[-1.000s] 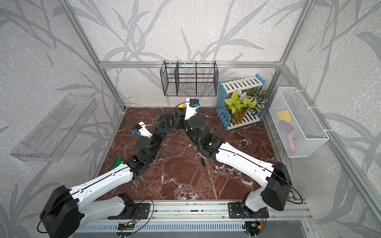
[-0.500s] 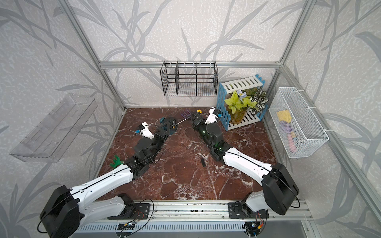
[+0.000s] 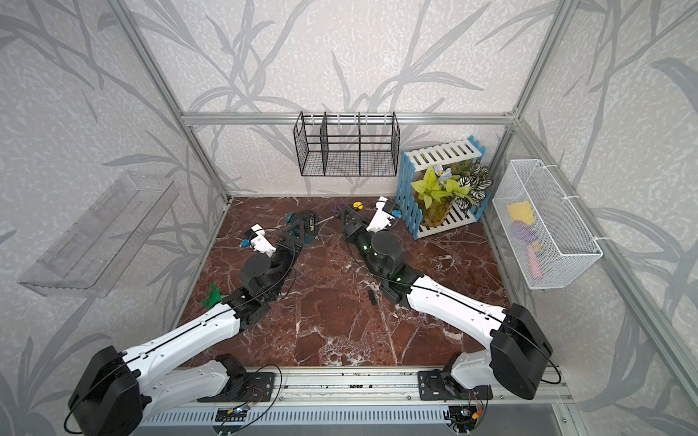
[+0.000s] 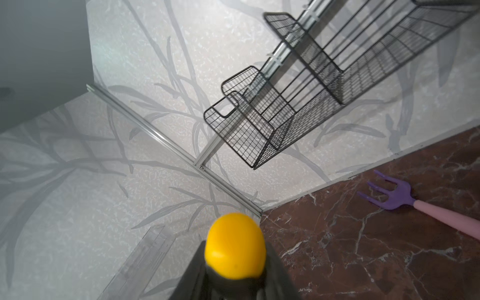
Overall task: Remove the battery from the alarm
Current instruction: Release the battery from the alarm.
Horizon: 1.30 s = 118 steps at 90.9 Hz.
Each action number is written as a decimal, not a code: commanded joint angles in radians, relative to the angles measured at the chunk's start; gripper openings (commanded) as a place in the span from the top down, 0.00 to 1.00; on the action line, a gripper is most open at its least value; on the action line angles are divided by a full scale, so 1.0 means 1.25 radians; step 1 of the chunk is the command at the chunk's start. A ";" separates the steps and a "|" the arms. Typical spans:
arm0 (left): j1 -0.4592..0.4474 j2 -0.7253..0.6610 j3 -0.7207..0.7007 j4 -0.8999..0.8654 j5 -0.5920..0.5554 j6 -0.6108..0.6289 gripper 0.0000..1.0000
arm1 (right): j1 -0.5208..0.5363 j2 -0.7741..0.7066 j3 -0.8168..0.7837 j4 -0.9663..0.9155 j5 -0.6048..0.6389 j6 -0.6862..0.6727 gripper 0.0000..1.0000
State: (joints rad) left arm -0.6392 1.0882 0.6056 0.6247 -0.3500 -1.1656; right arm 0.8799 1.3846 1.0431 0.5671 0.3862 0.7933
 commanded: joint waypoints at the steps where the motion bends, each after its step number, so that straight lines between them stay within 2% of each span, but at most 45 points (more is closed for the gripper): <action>1: -0.018 -0.025 0.037 0.147 0.080 -0.017 0.88 | 0.101 0.044 0.110 -0.230 -0.011 -0.236 1.00; 11: -0.018 -0.019 0.040 0.162 0.086 -0.022 0.88 | 0.128 0.096 0.171 -0.292 -0.020 -0.297 1.00; 17: -0.016 -0.019 0.042 0.163 0.087 -0.022 0.88 | 0.130 0.109 0.175 -0.293 -0.018 -0.289 1.00; 24: -0.016 -0.023 0.040 0.163 0.084 -0.027 0.88 | 0.108 0.098 0.115 -0.220 -0.023 -0.219 1.00; 36: -0.013 -0.027 0.024 0.169 0.077 -0.045 0.88 | -0.003 0.063 0.004 -0.120 -0.124 0.030 1.00; 48: -0.012 -0.024 0.021 0.171 0.078 -0.057 0.88 | -0.069 0.047 -0.071 -0.050 -0.167 0.200 1.00; 82: -0.011 -0.015 0.016 0.169 0.080 -0.071 0.88 | -0.124 0.041 -0.168 0.042 -0.180 0.366 1.00; 89: -0.011 -0.015 0.016 0.167 0.081 -0.072 0.88 | -0.123 0.042 -0.151 0.040 -0.219 0.305 1.00; 95: -0.011 -0.014 0.020 0.162 0.084 -0.070 0.89 | -0.101 0.033 -0.100 -0.015 -0.238 0.190 1.00; 105: -0.011 -0.012 0.028 0.149 0.095 -0.061 0.89 | -0.017 0.026 0.036 -0.188 -0.198 -0.084 1.00; 118: -0.011 -0.003 0.032 0.164 0.105 -0.061 0.89 | 0.087 0.090 0.180 -0.345 -0.145 -0.264 1.00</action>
State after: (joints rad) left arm -0.6315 1.0977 0.5831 0.6395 -0.3424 -1.2312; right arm 0.8570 1.4273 1.1770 0.3923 0.2802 0.7551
